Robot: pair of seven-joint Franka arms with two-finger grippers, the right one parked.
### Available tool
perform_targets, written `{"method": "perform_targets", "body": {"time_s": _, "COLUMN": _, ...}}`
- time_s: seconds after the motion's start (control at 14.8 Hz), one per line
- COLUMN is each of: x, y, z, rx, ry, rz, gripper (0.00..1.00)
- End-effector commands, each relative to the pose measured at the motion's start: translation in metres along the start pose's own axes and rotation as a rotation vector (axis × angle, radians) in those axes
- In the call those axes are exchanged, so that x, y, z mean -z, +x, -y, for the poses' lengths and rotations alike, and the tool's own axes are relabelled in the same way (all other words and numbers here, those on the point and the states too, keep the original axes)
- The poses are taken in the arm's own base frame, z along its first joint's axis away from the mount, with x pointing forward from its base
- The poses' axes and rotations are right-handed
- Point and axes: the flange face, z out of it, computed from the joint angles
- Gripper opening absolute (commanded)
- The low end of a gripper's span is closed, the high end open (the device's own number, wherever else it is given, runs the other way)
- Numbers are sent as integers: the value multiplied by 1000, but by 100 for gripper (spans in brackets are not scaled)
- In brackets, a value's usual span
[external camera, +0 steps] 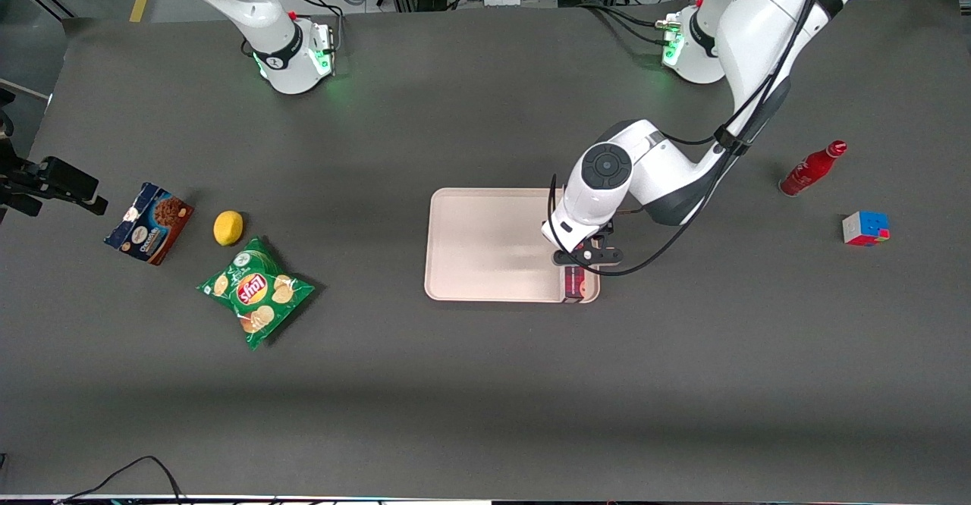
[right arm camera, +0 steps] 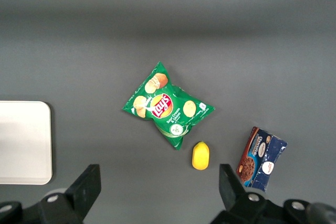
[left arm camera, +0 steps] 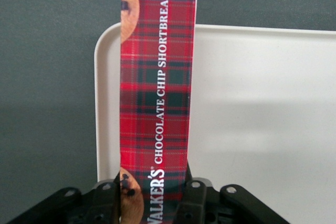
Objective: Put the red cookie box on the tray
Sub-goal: 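Lower the box onto the tray along its edge, then open the left gripper to release the box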
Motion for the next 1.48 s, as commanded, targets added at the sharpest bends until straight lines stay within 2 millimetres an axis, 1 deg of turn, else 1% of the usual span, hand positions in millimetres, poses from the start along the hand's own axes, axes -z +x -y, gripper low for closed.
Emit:
{"method": "perform_targets", "body": {"time_s": 0.0, "x": -3, "y": -4, "z": 0, "rx": 9, "ry": 4, "rz": -8, "gripper": 62}}
{"method": "perform_targets", "body": {"time_s": 0.13, "x": -3, "y": -7, "z": 1, "rx": 7, "ry": 8, "rz": -8, "gripper": 62}}
{"method": "perform_targets", "body": {"time_s": 0.2, "x": -3, "y": -7, "z": 1, "rx": 7, "ry": 8, "rz": -8, "gripper": 63}}
{"method": "perform_targets", "body": {"time_s": 0.27, "x": -3, "y": -7, "z": 1, "rx": 7, "ry": 8, "rz": -8, "gripper": 69}}
{"method": "perform_targets", "body": {"time_s": 0.34, "x": -3, "y": -7, "z": 1, "rx": 7, "ry": 8, "rz": -8, "gripper": 94}}
{"method": "perform_targets", "body": {"time_s": 0.4, "x": -3, "y": -6, "z": 2, "rx": 7, "ry": 7, "rz": -9, "gripper": 100}}
{"method": "perform_targets", "body": {"time_s": 0.74, "x": -3, "y": -5, "z": 3, "rx": 10, "ry": 9, "rz": -5, "gripper": 100}}
{"method": "perform_targets", "body": {"time_s": 0.88, "x": -2, "y": -3, "z": 6, "rx": 11, "ry": 21, "rz": -2, "gripper": 100}}
{"method": "perform_targets", "body": {"time_s": 0.94, "x": -2, "y": 1, "z": 12, "rx": 20, "ry": 27, "rz": -3, "gripper": 100}}
{"method": "perform_targets", "body": {"time_s": 1.08, "x": 15, "y": 9, "z": 17, "rx": 26, "ry": 36, "rz": -34, "gripper": 100}}
{"method": "perform_targets", "body": {"time_s": 1.15, "x": 30, "y": 12, "z": 18, "rx": 27, "ry": 48, "rz": -55, "gripper": 100}}
{"method": "perform_targets", "body": {"time_s": 1.42, "x": 109, "y": 27, "z": 16, "rx": 25, "ry": 111, "rz": -113, "gripper": 100}}
